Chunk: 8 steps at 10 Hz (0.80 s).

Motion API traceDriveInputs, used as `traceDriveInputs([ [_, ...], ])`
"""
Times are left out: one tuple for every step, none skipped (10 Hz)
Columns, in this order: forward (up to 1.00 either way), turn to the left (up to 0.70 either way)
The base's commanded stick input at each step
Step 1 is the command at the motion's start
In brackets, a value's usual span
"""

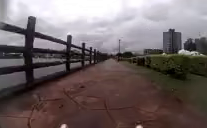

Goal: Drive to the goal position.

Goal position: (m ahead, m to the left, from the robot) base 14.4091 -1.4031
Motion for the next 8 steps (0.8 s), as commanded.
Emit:
traceDriveInputs([
  [0.85, 0.01],
  [0.85, 0.01],
  [0.85, 0.01],
  [0.85, 0.01],
  [0.85, 0.01],
  [0.85, 0.01],
  [0.85, 0.01],
  [0.85, 0.01],
])
